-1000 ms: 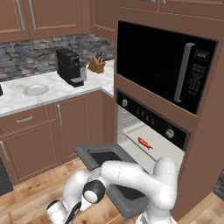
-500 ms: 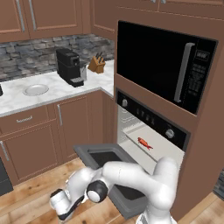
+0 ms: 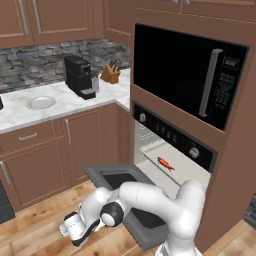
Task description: Place the fish on the rack of the oven, and slide the rack back inside. Close the oven door.
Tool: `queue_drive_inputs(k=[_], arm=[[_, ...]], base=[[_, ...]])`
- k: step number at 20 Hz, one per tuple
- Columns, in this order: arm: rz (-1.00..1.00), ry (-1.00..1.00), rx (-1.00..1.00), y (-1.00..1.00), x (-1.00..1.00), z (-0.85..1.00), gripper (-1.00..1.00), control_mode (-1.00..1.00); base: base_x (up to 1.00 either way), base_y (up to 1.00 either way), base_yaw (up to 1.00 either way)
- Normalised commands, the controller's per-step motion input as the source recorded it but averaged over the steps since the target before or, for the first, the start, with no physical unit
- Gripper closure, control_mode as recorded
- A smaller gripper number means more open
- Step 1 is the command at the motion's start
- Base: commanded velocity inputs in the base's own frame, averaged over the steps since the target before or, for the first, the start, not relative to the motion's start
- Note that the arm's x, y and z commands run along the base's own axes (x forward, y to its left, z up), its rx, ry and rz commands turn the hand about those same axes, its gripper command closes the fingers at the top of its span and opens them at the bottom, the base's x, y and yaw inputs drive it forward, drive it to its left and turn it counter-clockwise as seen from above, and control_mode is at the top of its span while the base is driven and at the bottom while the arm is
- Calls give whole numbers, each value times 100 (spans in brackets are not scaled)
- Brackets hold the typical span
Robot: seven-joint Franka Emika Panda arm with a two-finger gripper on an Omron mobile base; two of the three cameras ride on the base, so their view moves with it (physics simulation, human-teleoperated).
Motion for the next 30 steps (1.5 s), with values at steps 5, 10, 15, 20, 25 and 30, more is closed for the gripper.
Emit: queue_drive_inputs(k=[5,10,15,20,25,30], arm=[[0,20,0,29,21,-86,-100,-100],[0,23,0,17,44,-97,-100,-100],[0,19,-2,4,52,-100,-100,-100],[-11,0,-22,-32,20,-100,-100,-100],[-33,-28,-36,-97,-14,-45,-100,-100],[-34,-17,-29,-100,-21,52,-100,-100]], base=[[0,0,0],[0,0,0],[0,0,0],[0,0,0],[0,0,0],[0,0,0]])
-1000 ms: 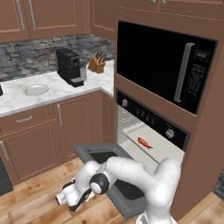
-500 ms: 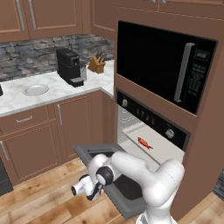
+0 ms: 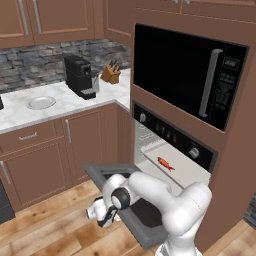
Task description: Place the fish on the rack of the oven, and slide the rack back inside. Close the oven door.
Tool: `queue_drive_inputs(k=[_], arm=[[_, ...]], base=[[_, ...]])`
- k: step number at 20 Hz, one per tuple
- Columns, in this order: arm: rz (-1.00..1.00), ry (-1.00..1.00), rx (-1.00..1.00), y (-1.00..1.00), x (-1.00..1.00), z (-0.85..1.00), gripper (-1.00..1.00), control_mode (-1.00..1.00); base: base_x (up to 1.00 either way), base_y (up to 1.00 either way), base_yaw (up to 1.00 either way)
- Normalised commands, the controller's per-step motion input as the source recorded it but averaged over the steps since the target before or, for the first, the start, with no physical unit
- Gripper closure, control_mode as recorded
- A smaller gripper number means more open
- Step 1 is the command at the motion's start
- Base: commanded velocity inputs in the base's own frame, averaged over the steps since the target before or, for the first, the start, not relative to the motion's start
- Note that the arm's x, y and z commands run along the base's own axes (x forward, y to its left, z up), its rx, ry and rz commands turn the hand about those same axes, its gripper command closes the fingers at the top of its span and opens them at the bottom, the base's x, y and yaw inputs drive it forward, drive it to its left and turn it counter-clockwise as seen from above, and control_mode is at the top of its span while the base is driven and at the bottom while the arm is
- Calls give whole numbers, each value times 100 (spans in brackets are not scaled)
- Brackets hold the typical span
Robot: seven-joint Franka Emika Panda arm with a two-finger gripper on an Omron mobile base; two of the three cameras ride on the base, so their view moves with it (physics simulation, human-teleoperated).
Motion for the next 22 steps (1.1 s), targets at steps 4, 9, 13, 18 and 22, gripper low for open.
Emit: queue_drive_inputs(k=[4,9,13,18,22], arm=[[-31,-18,-32,-99,-16,89,-100,-100],[-27,-26,-32,-88,-6,100,-100,-100],[-25,-30,-28,-77,0,98,-100,-100],[-23,-30,-24,-69,0,82,-100,-100],[-20,-30,-21,-76,0,70,-100,-100]], base=[[0,0,0],[0,0,0],[0,0,0],[0,0,0],[0,0,0]])
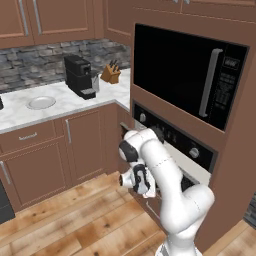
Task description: Place the fish on the rack of the oven, and slide the rack back inside. Close the oven door.
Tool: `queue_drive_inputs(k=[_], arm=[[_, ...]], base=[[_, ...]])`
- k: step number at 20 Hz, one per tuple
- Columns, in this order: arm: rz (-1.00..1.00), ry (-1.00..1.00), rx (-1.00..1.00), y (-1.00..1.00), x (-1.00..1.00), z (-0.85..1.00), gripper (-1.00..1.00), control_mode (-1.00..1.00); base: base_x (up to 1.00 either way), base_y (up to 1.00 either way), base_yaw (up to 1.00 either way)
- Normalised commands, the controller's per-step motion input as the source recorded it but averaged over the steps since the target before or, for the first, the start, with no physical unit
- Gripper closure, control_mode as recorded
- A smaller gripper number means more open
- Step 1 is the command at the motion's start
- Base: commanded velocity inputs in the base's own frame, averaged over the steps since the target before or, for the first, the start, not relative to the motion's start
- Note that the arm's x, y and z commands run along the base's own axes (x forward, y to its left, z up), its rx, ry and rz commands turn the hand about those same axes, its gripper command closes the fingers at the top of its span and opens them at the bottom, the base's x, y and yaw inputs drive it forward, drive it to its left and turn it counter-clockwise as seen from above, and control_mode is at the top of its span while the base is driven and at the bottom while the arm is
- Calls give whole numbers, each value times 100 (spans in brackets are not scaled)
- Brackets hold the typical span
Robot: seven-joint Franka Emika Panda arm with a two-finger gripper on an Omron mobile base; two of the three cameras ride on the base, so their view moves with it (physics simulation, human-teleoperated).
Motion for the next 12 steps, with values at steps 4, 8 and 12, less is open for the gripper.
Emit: queue_drive_inputs(k=[4,8,12], arm=[[-18,-28,-20,-86,0,68,-100,-100],[-17,-25,-17,-97,0,60,-100,-100],[-18,-26,-14,-95,0,39,-100,-100]], base=[[0,0,0],[0,0,0],[0,0,0]])
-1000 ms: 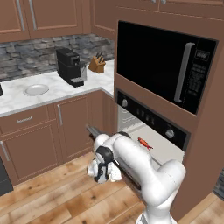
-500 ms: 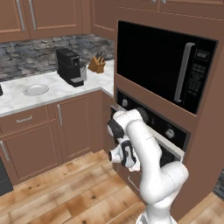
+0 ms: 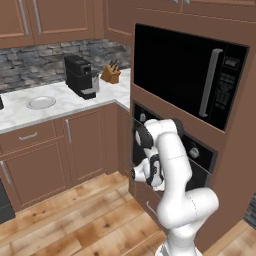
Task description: Place the fish on the rack of the oven, and slide the rack back inside. Close the oven door.
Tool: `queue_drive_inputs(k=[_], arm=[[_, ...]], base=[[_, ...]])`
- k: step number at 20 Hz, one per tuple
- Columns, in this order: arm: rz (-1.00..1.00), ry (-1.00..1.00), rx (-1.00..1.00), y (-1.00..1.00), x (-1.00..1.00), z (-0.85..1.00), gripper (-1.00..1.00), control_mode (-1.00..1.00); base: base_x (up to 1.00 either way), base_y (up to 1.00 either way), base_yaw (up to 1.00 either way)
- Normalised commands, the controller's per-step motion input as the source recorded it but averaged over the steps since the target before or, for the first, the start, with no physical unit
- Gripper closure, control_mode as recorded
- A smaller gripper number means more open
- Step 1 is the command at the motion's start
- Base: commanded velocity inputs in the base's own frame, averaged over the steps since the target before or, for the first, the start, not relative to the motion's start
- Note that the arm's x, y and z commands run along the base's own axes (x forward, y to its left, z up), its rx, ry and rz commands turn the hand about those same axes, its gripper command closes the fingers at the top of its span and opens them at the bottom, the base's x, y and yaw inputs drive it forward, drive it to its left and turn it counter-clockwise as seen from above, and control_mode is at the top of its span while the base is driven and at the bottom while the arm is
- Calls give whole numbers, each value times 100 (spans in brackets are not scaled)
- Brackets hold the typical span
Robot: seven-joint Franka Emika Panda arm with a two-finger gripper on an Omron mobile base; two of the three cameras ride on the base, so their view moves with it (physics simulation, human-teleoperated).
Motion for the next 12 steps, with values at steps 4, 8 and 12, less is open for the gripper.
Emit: queue_drive_inputs(k=[4,8,12], arm=[[-8,-42,-11,-49,-30,6,-100,-100],[2,-34,-1,-1,-33,0,-100,-100],[14,-15,0,-30,-11,2,-100,-100]], base=[[0,0,0],[0,0,0],[0,0,0]])
